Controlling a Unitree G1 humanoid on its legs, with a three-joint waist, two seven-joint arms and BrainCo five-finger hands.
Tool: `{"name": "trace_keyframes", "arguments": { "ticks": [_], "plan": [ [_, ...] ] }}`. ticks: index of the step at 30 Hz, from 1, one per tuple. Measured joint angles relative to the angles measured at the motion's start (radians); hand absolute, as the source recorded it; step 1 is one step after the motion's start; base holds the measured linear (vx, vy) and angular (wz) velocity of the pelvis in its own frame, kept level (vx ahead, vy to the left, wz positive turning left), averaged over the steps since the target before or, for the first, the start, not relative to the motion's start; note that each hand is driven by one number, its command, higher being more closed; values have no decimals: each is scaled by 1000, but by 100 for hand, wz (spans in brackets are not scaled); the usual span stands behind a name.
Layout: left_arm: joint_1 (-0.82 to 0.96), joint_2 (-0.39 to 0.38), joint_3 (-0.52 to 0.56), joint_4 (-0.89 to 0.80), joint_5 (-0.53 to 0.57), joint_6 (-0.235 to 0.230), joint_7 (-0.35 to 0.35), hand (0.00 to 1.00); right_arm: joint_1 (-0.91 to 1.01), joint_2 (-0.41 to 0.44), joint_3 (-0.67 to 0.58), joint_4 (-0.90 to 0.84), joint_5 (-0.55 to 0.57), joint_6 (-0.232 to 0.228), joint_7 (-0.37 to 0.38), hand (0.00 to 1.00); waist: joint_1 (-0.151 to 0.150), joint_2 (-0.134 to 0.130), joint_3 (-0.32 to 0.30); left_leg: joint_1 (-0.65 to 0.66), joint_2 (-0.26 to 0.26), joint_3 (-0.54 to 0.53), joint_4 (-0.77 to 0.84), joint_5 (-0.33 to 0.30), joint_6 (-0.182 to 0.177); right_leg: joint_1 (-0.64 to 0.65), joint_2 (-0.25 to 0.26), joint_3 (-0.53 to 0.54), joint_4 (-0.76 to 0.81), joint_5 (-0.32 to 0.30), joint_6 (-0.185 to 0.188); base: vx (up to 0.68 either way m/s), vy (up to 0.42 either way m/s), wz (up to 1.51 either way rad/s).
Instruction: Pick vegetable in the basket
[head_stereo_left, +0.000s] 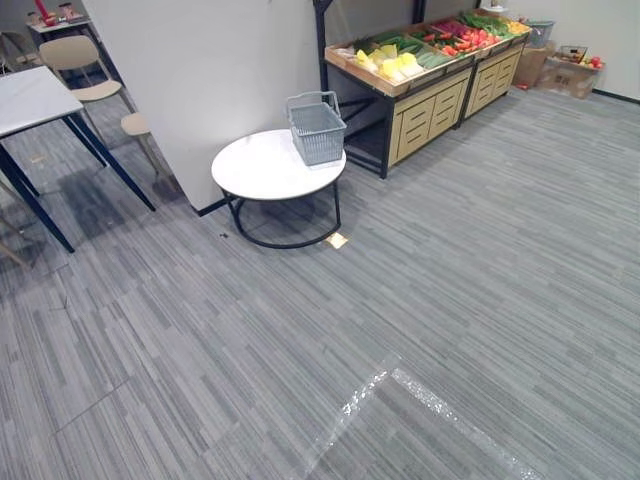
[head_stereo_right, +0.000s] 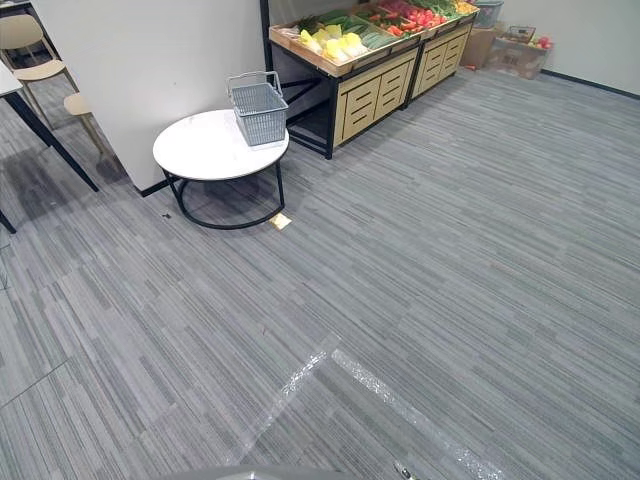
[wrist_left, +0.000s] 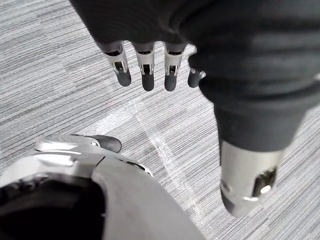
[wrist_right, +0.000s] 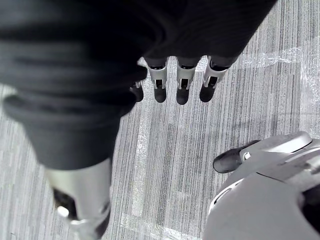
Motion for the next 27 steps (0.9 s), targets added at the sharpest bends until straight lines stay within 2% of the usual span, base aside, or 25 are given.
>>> {"name": "trace_keyframes", "arguments": {
  "ticks": [10, 13, 14, 16, 19, 20, 21, 22, 23, 25, 27],
  "plan": [
    [0, -1, 5, -1, 0, 0, 1, 0, 0, 1, -1, -1, 9, 0, 1, 0, 0, -2, 3, -1, 1, 1, 0, 0, 0, -1, 1, 0, 0, 0, 0, -35, -22, 0],
    [-2, -4, 13, -5, 0, 0, 4, 0, -1, 2, 0, -5, 43, 0, 1, 0, 0, 1, 6, -14, 8, 7, 1, 0, 0, -23, 6, 2, 19, -3, -3, -26, -22, -7],
    [-2, -4, 14, -12, 0, 0, 5, 0, -9, 4, 0, -11, 45, -1, 1, 0, 0, 1, 10, -27, 11, 12, 3, 4, -2, -56, 7, 3, 57, -17, -22, -33, -38, -16],
    [-14, -2, 14, -15, -1, 0, 11, 0, -31, 9, -1, -19, 46, -6, -1, 0, -1, 3, 34, -41, 14, 21, 5, 10, -8, -99, 5, 3, 116, -42, -29, -25, -44, -11],
    [-33, 4, 28, -21, -1, 0, 22, 0, -45, 18, -17, -24, 50, -10, -10, 0, -3, -12, 66, -61, 22, 23, 36, 0, -27, -148, 3, -4, 208, -101, -49, -17, -72, 1],
    [-37, 4, 50, -23, -1, 0, 24, 0, -46, 23, -13, -31, 65, -10, -12, 0, -2, -15, 79, -92, 37, 24, 117, -42, -47, -159, 0, -12, 250, -142, -66, 0, -104, 17],
    [-39, 4, 56, -35, -3, 0, 26, 0, -43, 29, 2, -53, 66, -11, -16, 0, -3, -21, 94, -148, 60, 35, 270, -87, -43, -156, -2, -27, 274, -168, -76, -14, -110, 20],
    [-38, 4, 66, -50, -5, 1, 25, 0, -41, 33, 16, -62, 65, -11, -18, 0, -2, -28, 99, -196, 75, 47, 383, -95, -37, -155, -4, -27, 288, -178, -80, 18, -160, 12],
    [-34, -10, 96, -75, -28, 0, 24, 0, -33, 25, 66, -75, 63, -13, -20, 0, 0, -28, 101, -305, 114, 54, 617, -83, -16, -150, -3, -29, 300, -190, -89, 15, -117, -1],
    [-22, -21, 121, -94, -42, 0, 23, 0, -32, 4, 141, -103, 61, -15, -23, 0, 4, -20, 117, -421, 169, 48, 868, -71, 3, -112, 3, -28, 319, -215, -101, 126, -60, 1],
    [-20, -36, 118, -99, -61, -1, 22, 0, -34, -12, 195, -110, 60, -15, -27, 0, 4, -14, 117, -479, 167, 21, 943, -83, -10, -75, -11, -21, 325, -234, -99, 253, 9, -1]
  ]
}}
